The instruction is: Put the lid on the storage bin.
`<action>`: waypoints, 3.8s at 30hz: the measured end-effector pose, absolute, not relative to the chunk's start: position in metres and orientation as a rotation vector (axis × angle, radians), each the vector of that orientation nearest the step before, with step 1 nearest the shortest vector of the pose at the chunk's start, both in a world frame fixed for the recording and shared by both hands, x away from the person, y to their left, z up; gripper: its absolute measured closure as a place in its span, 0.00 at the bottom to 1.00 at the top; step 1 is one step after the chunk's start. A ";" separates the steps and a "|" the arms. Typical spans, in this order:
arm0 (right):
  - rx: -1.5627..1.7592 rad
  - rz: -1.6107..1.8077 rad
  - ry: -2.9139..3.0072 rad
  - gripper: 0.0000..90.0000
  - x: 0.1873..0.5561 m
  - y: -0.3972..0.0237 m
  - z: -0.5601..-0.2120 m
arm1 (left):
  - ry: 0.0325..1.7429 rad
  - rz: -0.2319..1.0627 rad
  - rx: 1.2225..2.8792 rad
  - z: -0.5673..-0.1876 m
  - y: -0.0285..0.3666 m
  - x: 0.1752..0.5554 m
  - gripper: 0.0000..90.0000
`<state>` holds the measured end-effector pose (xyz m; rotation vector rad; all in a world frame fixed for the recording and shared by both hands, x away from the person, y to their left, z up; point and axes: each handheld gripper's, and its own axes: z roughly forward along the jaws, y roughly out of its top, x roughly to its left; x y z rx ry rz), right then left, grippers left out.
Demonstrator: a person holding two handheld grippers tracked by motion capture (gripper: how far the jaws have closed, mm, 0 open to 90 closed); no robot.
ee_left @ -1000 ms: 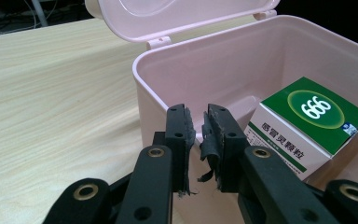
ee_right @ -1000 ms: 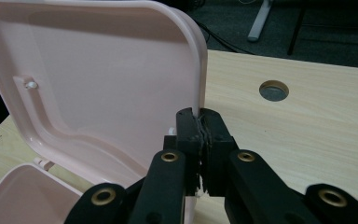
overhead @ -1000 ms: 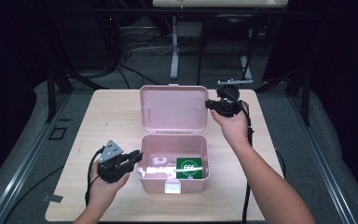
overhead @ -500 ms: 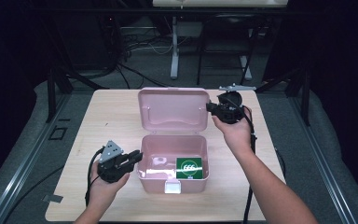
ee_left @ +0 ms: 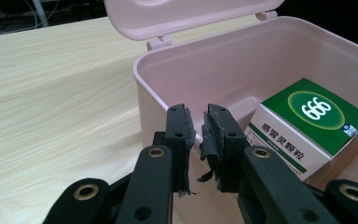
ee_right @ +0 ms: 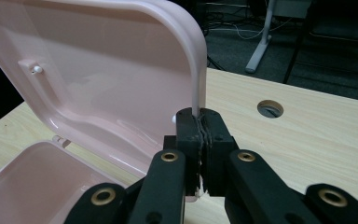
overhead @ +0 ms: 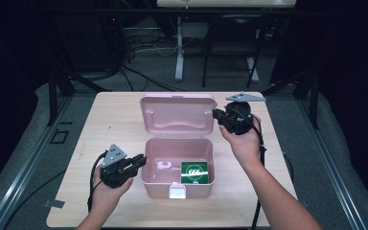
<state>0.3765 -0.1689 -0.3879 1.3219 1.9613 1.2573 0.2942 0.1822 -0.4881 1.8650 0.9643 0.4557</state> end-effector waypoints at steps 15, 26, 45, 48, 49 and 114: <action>1.271 1.263 1.953 0.97 0.358 -0.169 -0.390 | 0.967 0.456 1.861 -0.488 0.182 0.294 0.88; 1.226 1.233 1.942 0.97 0.346 -0.167 -0.392 | 0.966 0.459 1.858 -0.489 0.182 0.294 0.88; 1.233 1.288 1.921 0.96 0.329 -0.170 -0.400 | 0.968 0.459 1.857 -0.489 0.182 0.293 0.88; 1.228 1.297 1.907 0.96 0.327 -0.170 -0.402 | 0.967 0.460 1.857 -0.488 0.182 0.293 0.89; 1.228 1.293 1.911 0.96 0.325 -0.170 -0.402 | 0.968 0.461 1.855 -0.489 0.182 0.293 0.89; 1.211 1.360 1.911 0.95 0.311 -0.177 -0.413 | 0.900 0.618 1.744 -0.392 0.174 0.317 0.82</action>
